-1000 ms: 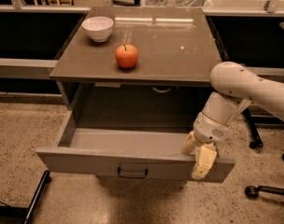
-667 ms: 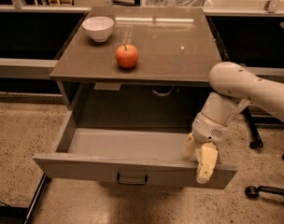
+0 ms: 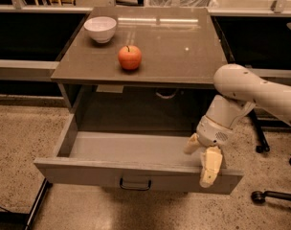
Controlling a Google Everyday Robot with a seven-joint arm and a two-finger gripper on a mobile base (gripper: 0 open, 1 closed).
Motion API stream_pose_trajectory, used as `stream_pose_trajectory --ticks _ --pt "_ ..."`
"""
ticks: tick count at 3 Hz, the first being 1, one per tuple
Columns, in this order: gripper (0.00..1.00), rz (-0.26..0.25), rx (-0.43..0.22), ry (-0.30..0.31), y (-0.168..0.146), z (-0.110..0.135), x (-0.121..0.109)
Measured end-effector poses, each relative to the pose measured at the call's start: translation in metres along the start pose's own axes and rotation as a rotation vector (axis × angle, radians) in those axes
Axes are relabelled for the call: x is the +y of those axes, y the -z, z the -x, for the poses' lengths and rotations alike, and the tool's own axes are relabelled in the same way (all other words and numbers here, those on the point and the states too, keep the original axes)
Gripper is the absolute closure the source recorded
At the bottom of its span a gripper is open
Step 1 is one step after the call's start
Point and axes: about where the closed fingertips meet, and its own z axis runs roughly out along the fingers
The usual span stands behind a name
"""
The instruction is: Open top drawer
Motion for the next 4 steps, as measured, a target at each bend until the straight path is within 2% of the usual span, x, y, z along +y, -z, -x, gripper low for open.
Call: stream_pose_trajectory --ticks 1,2,3,4 --pt "0.41 0.045 -0.010 -0.005 -0.011 -0.004 0.012" --pt "0.64 0.112 -0.016 -0.005 -0.020 -0.003 0.032" --pt "0.83 0.147 -0.018 -0.008 -0.023 -0.002 0.046" --pt "0.77 0.205 -0.018 -0.003 -0.029 0.003 0.068"
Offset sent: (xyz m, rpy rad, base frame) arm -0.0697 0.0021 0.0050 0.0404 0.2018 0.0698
